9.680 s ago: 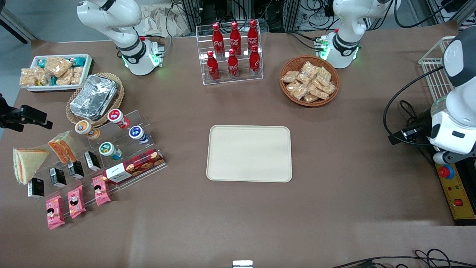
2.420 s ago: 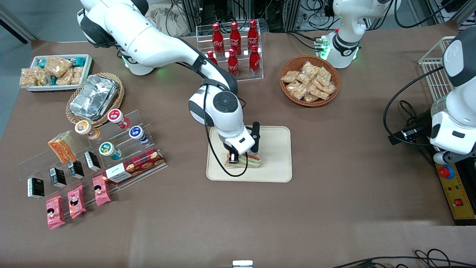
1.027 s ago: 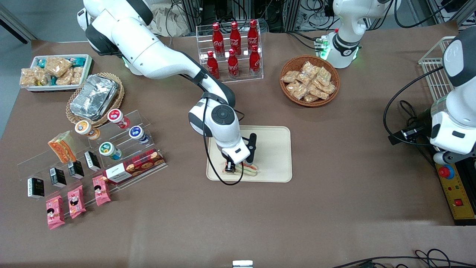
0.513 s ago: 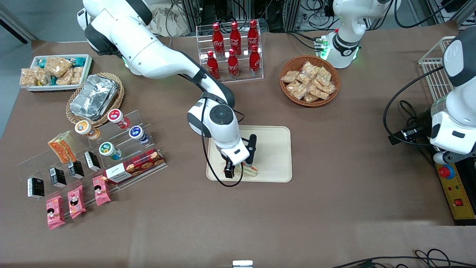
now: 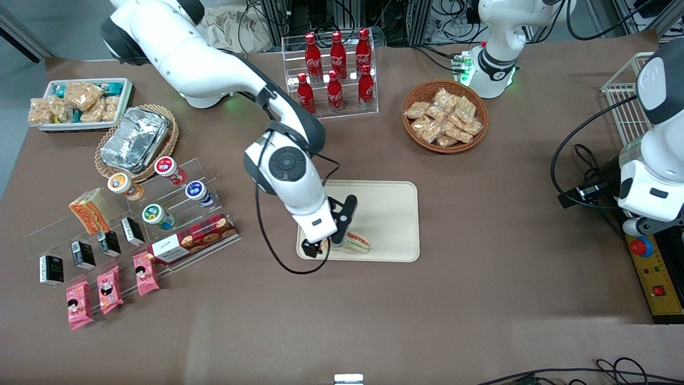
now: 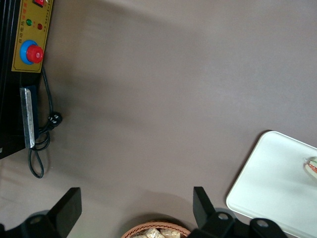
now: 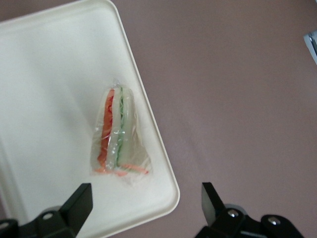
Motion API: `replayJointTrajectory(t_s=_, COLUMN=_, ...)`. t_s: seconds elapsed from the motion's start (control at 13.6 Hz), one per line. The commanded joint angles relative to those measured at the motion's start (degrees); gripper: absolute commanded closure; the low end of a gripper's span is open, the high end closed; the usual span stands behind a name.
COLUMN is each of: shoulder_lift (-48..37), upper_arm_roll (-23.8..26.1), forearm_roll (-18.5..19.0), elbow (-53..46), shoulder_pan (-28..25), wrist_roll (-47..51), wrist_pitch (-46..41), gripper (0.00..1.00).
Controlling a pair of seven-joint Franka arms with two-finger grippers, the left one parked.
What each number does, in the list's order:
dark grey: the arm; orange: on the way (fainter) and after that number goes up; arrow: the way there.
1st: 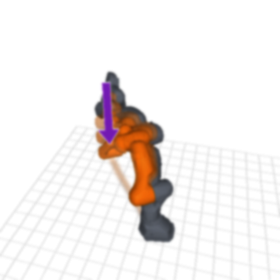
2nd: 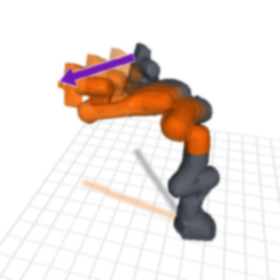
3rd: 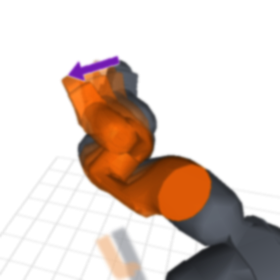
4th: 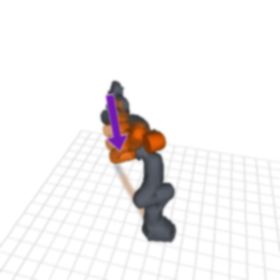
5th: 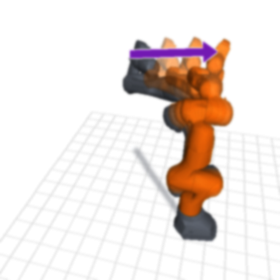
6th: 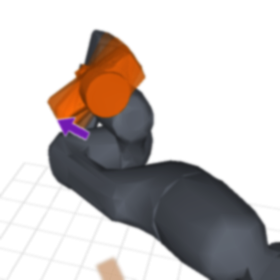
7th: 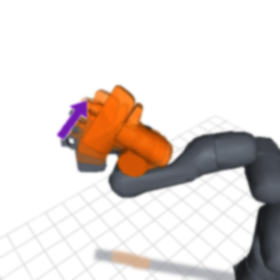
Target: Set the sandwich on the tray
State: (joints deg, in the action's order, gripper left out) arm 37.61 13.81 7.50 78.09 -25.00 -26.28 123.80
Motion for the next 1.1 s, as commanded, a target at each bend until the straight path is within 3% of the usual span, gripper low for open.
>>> replayJointTrajectory(t_s=0.0, shoulder_lift=-4.5, upper_arm_roll=0.4, forearm_roll=-5.5, elbow=1.1, shoulder_pan=3.4, wrist_roll=-0.2, wrist_pitch=-5.3, gripper=0.02)
replayJointTrajectory(t_s=0.29, shoulder_lift=-8.2, upper_arm_roll=0.3, forearm_roll=-6.6, elbow=1.1, shoulder_pan=7.8, wrist_roll=-0.1, wrist_pitch=-11.7, gripper=0.02)
replayJointTrajectory(t_s=0.59, shoulder_lift=-15.8, upper_arm_roll=0.0, forearm_roll=-9.6, elbow=1.4, shoulder_pan=14.2, wrist_roll=1.0, wrist_pitch=-23.6, gripper=0.02)
replayJointTrajectory(t_s=1.03, shoulder_lift=-24.9, upper_arm_roll=-4.6, forearm_roll=-9.7, elbow=2.7, shoulder_pan=21.0, wrist_roll=12.7, wrist_pitch=-30.7, gripper=0.02)
